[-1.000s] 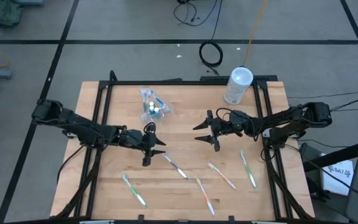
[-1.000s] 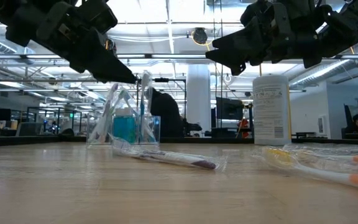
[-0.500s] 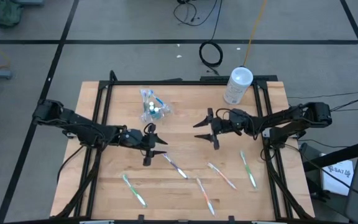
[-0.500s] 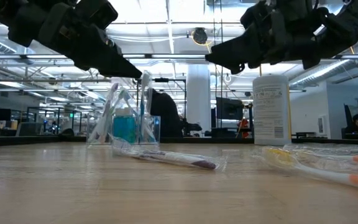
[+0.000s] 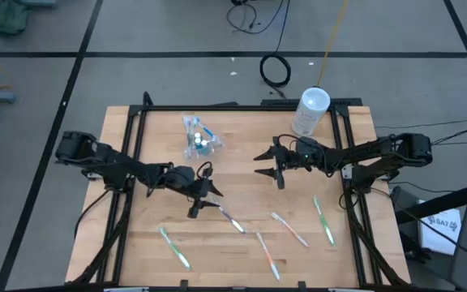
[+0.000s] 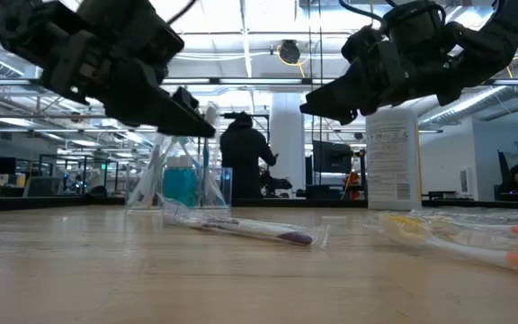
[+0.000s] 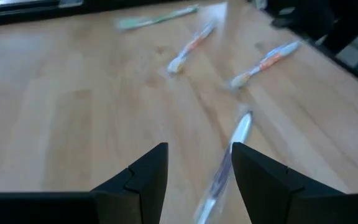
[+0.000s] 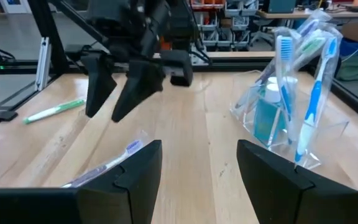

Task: Pick & Place toothbrushing station
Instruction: Put the violet toothbrush into the transparent organizer

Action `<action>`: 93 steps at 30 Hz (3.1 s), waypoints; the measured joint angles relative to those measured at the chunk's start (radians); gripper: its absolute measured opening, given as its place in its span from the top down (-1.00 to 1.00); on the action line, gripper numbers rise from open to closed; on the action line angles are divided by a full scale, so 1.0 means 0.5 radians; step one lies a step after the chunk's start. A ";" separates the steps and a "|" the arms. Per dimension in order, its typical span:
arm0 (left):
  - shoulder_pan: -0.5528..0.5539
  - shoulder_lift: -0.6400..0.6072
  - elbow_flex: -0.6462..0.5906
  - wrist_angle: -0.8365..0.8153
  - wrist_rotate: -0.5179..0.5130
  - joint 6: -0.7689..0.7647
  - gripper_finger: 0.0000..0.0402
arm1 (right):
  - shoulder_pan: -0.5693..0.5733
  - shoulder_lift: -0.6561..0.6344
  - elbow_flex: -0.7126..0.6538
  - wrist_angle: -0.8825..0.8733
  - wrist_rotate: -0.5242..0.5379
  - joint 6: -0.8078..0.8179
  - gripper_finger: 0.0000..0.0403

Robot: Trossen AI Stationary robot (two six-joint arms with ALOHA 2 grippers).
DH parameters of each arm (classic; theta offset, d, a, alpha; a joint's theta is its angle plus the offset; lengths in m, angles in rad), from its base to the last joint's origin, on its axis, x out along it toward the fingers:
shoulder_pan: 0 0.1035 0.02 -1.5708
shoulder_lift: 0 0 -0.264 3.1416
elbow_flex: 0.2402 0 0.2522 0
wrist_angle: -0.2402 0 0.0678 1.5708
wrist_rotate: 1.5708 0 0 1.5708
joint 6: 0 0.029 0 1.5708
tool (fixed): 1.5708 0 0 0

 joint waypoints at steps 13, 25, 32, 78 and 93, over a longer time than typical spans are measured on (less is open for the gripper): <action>0.110 0.330 0.002 -0.047 0.150 -0.086 0.08 | 0.001 0.000 0.000 0.006 -0.004 0.007 0.00; 0.105 0.358 0.003 -0.263 0.093 -0.139 0.08 | 0.005 0.000 0.000 0.010 -0.010 0.060 0.00; 0.089 0.357 0.004 -0.303 0.047 -0.111 0.09 | 0.005 0.000 0.000 0.010 -0.011 0.060 0.00; -0.131 -0.055 1.708 -3.219 -1.628 1.349 0.79 | 0.005 0.001 0.000 -0.027 -0.012 -0.031 0.00; 0.040 -0.054 1.993 -3.443 -2.605 2.445 0.74 | 0.005 0.001 0.000 -0.021 -0.012 -0.031 0.00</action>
